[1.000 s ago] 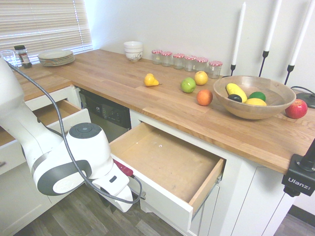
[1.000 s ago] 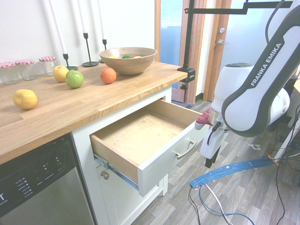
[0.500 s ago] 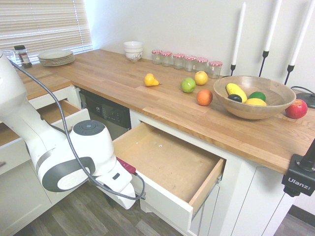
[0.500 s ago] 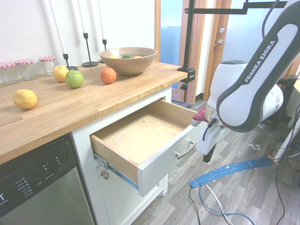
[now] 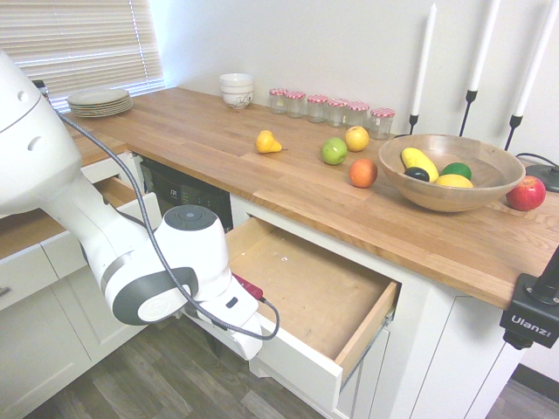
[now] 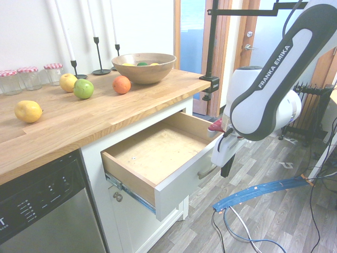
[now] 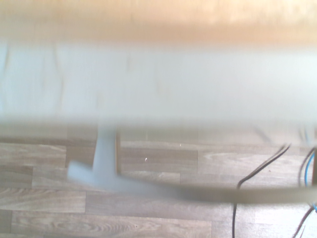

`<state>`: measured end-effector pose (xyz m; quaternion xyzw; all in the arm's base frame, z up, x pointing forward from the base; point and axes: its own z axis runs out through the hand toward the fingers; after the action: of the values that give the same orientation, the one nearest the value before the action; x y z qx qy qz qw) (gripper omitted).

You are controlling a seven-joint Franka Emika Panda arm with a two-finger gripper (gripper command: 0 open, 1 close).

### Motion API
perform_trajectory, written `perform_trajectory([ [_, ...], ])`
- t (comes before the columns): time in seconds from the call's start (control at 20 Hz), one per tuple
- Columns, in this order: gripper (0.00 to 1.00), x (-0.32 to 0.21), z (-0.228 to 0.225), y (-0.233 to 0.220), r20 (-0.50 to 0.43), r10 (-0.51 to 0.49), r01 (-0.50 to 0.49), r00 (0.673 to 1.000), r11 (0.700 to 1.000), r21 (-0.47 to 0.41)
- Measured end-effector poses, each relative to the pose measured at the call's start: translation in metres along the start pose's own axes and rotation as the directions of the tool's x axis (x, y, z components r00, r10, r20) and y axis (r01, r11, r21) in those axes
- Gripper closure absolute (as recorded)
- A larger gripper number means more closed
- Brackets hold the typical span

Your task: Close the drawer

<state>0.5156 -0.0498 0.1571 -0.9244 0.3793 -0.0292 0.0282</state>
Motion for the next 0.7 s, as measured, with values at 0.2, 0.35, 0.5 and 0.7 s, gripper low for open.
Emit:
perform_trajectory([
  [0.2,1.0,0.009,0.002,-0.009,0.003,-0.002,0.002,1.0,1.0,0.001],
  [0.35,1.0,0.013,0.007,-0.013,0.011,-0.003,0.003,1.0,1.0,-0.004],
  [0.5,1.0,0.018,0.007,-0.018,0.017,-0.005,0.005,1.0,1.0,-0.005],
  [0.7,1.0,0.026,0.001,-0.027,0.015,-0.011,0.012,1.0,1.0,-0.004],
])
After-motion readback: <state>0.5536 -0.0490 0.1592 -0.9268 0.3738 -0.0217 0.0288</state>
